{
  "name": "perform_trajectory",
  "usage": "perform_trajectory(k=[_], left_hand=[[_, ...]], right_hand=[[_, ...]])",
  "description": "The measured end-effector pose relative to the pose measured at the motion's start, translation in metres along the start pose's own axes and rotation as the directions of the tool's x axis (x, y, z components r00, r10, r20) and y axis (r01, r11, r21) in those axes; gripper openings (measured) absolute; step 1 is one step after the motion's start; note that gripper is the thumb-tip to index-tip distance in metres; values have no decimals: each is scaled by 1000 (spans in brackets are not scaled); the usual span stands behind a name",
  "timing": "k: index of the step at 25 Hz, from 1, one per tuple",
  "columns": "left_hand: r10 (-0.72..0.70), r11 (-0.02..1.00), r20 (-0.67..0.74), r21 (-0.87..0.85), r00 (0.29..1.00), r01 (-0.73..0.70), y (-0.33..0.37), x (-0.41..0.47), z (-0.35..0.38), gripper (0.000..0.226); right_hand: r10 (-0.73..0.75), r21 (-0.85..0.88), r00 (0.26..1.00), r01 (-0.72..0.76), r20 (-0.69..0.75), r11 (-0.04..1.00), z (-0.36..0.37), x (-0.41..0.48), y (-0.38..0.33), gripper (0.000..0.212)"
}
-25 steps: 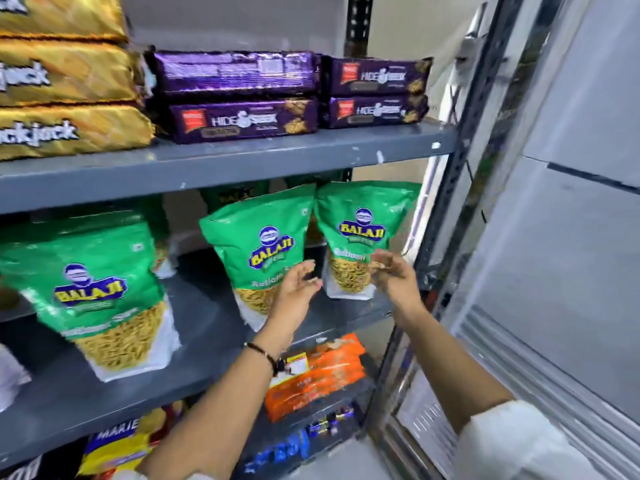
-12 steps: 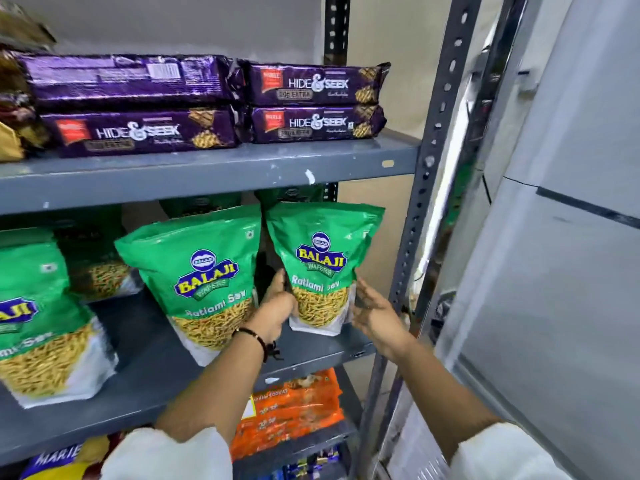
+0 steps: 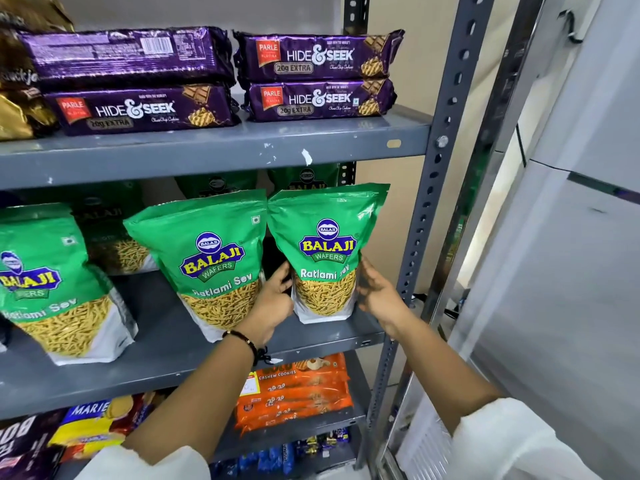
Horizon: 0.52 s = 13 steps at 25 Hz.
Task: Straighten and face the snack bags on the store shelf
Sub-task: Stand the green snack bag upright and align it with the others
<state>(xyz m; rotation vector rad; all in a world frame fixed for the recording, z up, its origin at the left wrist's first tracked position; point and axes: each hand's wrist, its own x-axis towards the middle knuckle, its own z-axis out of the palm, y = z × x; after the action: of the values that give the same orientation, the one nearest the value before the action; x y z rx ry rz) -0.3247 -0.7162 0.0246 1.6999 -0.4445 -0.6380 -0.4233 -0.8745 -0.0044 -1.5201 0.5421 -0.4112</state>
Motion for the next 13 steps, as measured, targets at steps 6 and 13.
perform_trajectory(k=[6,13], left_hand=[[33,999,13,-2,999,-33,-2,-8,9,92],[35,999,12,38,999,-36,-6,-1,8,92]], right_hand=[[-35,24,999,35,12,999,1,-1,-2,67],[-30,5,999,30,13,1000,1,-16,-10,69]])
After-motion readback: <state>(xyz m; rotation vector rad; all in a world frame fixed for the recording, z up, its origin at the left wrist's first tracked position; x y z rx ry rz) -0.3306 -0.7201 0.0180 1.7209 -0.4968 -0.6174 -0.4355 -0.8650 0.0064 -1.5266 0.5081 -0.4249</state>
